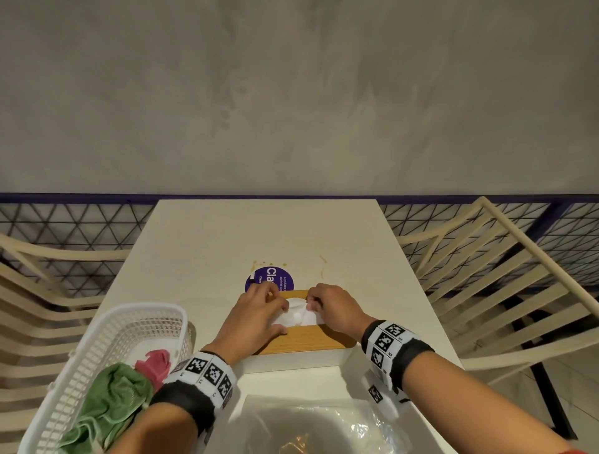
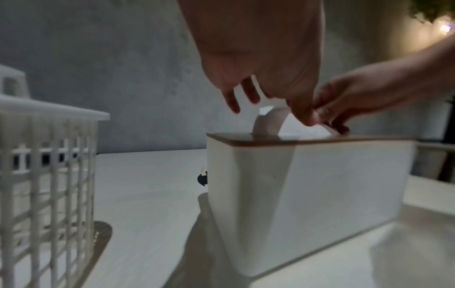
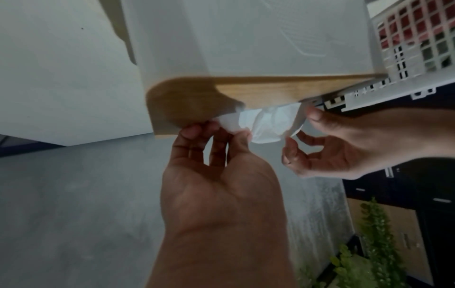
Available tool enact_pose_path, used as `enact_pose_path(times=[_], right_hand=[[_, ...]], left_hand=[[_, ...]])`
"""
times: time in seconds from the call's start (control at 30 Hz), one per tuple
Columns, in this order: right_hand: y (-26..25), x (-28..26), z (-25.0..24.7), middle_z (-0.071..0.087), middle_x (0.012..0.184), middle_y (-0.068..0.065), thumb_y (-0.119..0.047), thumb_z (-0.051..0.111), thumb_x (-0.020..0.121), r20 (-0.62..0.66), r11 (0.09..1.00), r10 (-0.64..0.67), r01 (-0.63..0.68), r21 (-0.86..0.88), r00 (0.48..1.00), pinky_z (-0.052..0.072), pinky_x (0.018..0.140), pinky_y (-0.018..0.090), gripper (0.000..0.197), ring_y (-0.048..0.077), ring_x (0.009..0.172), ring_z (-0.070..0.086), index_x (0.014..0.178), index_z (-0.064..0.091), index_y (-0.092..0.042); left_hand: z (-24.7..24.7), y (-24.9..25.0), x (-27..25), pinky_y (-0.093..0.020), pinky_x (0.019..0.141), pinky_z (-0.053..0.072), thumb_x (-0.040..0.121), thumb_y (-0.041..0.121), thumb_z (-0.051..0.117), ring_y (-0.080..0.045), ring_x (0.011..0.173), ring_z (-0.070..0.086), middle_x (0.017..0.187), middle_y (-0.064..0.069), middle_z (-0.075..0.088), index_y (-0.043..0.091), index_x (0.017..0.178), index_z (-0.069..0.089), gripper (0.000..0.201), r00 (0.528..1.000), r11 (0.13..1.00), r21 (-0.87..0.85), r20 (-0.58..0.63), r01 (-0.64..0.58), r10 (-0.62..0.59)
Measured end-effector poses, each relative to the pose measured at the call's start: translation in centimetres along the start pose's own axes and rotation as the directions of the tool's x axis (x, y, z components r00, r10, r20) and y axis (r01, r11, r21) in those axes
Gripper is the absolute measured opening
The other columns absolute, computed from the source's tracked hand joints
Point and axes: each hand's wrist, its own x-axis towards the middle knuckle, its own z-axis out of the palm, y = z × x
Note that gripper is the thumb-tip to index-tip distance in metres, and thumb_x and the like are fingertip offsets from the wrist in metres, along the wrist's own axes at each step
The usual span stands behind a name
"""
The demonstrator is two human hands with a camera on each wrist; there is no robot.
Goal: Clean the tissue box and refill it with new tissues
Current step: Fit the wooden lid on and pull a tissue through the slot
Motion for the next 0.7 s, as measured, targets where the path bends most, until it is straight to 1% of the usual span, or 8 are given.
enact_pose_path(times=[0.07,0.2,0.27,0.33,0.4,0.47,0.6,0.7], right_hand=[[-0.1,0.3,0.1,0.064,0.092,0.009,-0.015,0.048,0.092,0.013,1.000,0.021,-0.021,-0.016,1.000,0.044,0.070,0.035,0.016,0.027,0.084,0.058,0.085,0.062,-0.008],[-0.4,0.3,-0.1,0.062,0.089,0.008,-0.009,0.049,0.087,-0.031,1.000,-0.011,0.010,-0.025,0.999,0.046,0.067,0.037,0.009,0.028,0.079,0.058,0.084,0.057,-0.010],[-0.4,0.0,0.2,0.059,0.090,0.006,-0.002,0.050,0.083,-0.050,0.985,-0.136,0.129,-0.115,0.989,0.044,0.063,0.037,0.014,0.026,0.079,0.055,0.090,0.058,-0.012],[-0.2,-0.3,0.7,0.060,0.096,0.006,0.003,0.050,0.082,0.002,0.947,-0.246,0.241,-0.212,0.969,0.045,0.063,0.038,0.028,0.025,0.084,0.053,0.101,0.062,-0.013],[-0.2,-0.4,0.7,0.061,0.100,0.006,0.002,0.051,0.084,0.043,0.939,-0.263,0.266,-0.219,0.964,0.044,0.066,0.037,0.031,0.025,0.087,0.052,0.108,0.063,-0.013],[-0.6,-0.1,0.2,0.060,0.099,0.006,-0.004,0.052,0.086,0.078,0.946,-0.228,0.240,-0.216,0.970,0.040,0.066,0.034,0.024,0.024,0.087,0.051,0.104,0.064,-0.013],[-1.2,0.5,-0.2,0.049,0.074,-0.006,0.004,0.048,0.079,0.118,0.972,-0.168,0.185,-0.147,0.979,0.031,0.053,0.025,0.023,0.017,0.075,0.046,0.077,0.062,-0.014],[-1.1,0.8,-0.5,0.063,0.087,0.005,0.003,0.048,0.082,0.148,0.995,-0.099,0.100,0.001,0.984,0.029,0.056,0.014,0.020,0.015,0.078,0.049,0.082,0.063,-0.010]], left_hand=[[0.5,0.7,0.2,-0.037,0.081,0.047,0.071,0.035,0.075,-0.022,0.100,0.049,0.106,0.001,0.055,0.024,0.096,0.063,0.030,0.999,0.989,0.138,-0.009,-0.049,0.051],[0.9,1.0,1.1,-0.027,0.058,0.040,0.066,0.013,0.077,-0.020,0.075,0.055,0.080,-0.001,0.060,0.017,0.073,0.066,0.013,0.998,0.973,0.227,-0.048,-0.034,0.046],[1.3,0.8,1.2,-0.028,0.055,0.039,0.066,0.003,0.074,-0.021,0.072,0.056,0.080,-0.003,0.060,0.014,0.079,0.063,0.020,0.999,0.981,0.189,-0.035,-0.033,0.040],[1.6,0.4,1.2,-0.032,0.055,0.044,0.070,-0.003,0.067,-0.023,0.072,0.056,0.082,-0.005,0.059,0.012,0.084,0.061,0.022,0.999,0.990,0.143,-0.022,-0.022,0.026],[1.6,0.3,1.3,-0.034,0.061,0.048,0.076,-0.001,0.063,-0.025,0.080,0.058,0.090,-0.006,0.060,0.010,0.086,0.062,0.015,1.000,0.990,0.137,0.021,-0.013,0.011],[1.4,0.3,1.4,-0.032,0.070,0.047,0.082,0.007,0.060,-0.024,0.093,0.056,0.102,-0.007,0.060,0.010,0.096,0.063,0.015,0.998,0.988,0.152,0.070,-0.012,0.001],[1.1,0.5,1.7,-0.029,0.066,0.040,0.081,0.016,0.063,-0.024,0.098,0.055,0.108,-0.006,0.056,0.012,0.107,0.057,0.026,0.998,0.983,0.184,0.068,0.003,-0.016],[1.1,0.8,1.4,-0.036,0.065,0.049,0.079,0.024,0.067,-0.025,0.095,0.057,0.106,-0.006,0.058,0.014,0.108,0.056,0.033,0.999,0.981,0.191,0.027,-0.030,0.025]])
